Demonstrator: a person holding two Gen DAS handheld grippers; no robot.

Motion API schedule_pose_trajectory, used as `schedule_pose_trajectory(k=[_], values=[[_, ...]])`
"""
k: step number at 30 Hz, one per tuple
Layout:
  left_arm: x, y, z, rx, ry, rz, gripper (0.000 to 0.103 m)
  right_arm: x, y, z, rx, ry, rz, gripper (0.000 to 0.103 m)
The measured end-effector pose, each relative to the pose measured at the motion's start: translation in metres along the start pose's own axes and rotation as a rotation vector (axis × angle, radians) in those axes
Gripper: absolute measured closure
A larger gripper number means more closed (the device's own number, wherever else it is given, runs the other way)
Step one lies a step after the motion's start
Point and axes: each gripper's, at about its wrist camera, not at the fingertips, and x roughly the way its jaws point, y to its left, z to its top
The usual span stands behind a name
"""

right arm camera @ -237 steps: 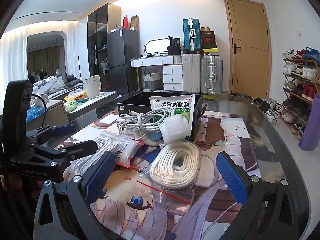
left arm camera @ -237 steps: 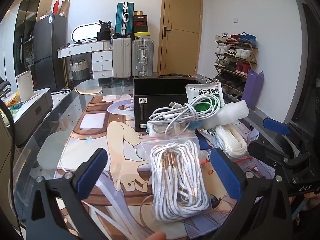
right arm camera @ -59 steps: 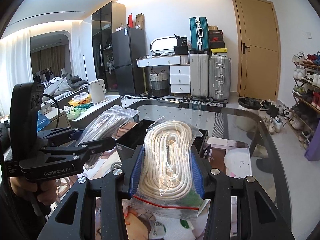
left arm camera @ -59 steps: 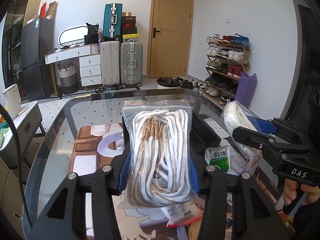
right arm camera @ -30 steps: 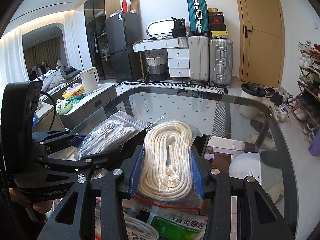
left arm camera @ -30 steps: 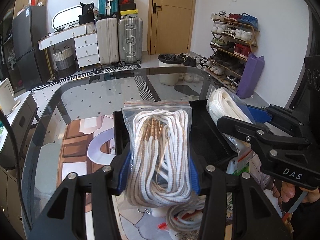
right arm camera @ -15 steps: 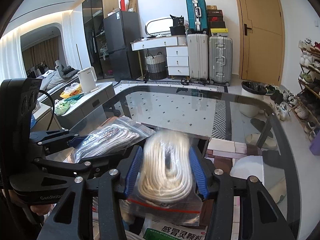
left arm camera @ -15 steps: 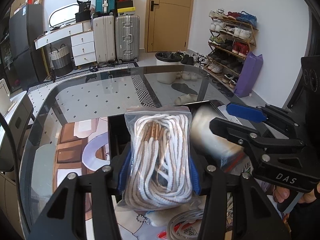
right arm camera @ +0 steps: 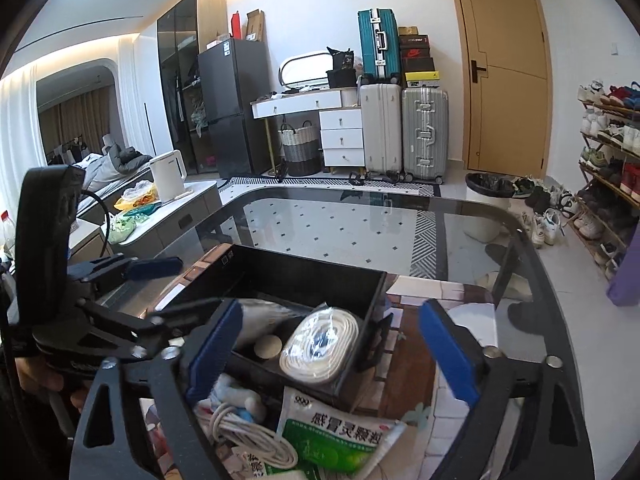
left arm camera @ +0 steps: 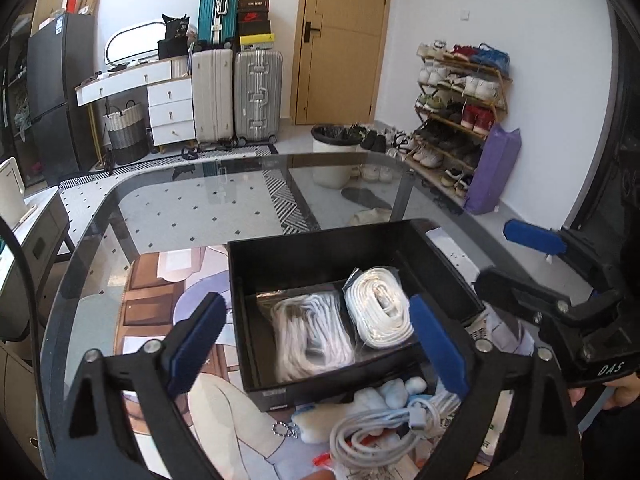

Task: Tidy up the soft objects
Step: 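Open both tools to release the bags into the black box, then move both tools back toward the remaining items beside the box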

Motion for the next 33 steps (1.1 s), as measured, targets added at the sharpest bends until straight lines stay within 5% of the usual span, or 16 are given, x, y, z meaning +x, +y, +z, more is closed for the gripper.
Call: schedule_pose_trajectory(k=[33], values=[[-0.054, -0.005, -0.065, 0.016, -0.049, 0.048, 0.000, -0.065, 0.012, -0.072, -0.065, 0.090, -0.019, 0.001]])
